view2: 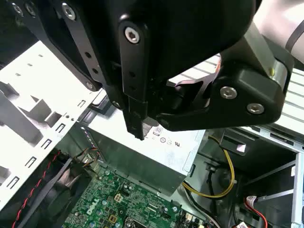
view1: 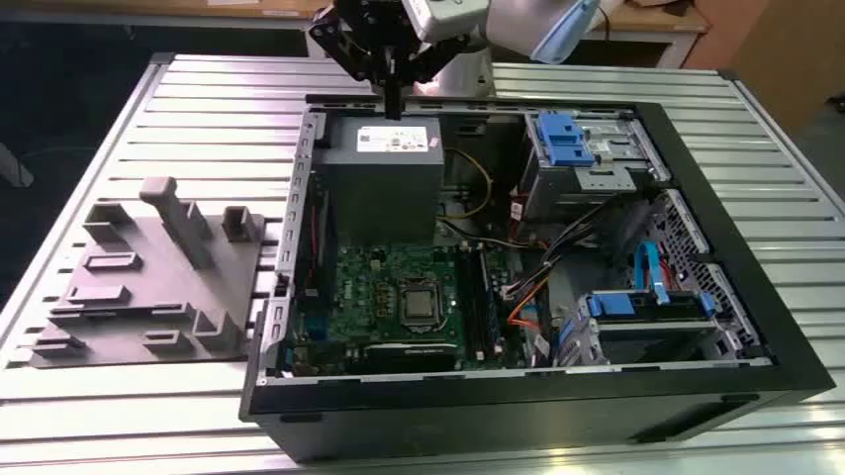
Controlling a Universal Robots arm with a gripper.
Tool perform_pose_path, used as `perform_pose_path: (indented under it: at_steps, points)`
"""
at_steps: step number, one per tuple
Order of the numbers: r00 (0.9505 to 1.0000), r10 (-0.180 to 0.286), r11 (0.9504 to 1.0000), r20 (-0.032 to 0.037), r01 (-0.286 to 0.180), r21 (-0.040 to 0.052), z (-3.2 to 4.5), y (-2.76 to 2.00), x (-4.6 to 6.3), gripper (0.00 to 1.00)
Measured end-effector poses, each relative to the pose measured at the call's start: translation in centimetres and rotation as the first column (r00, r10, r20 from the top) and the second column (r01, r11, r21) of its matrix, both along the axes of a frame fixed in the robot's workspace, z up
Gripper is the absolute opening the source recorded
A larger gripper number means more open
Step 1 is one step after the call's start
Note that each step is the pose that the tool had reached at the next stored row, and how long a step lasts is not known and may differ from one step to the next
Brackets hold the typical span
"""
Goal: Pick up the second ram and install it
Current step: 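Reach for the second ram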
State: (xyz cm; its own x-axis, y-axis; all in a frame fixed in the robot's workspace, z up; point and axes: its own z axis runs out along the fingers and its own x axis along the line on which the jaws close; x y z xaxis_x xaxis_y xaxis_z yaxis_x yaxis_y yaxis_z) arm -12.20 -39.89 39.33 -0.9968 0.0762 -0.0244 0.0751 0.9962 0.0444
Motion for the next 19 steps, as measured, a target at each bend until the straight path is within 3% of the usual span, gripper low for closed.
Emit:
perform_pose_path:
  at_steps: [13,19]
  points:
    - [1.0,0.0,1.0,0.0,0.0,0.0,-0.01,0.0,-0.07,0.1]
    - [1.0,0.0,1.0,0.0006,0.0,0.0,-0.02,-0.01,-0.88,0.1]
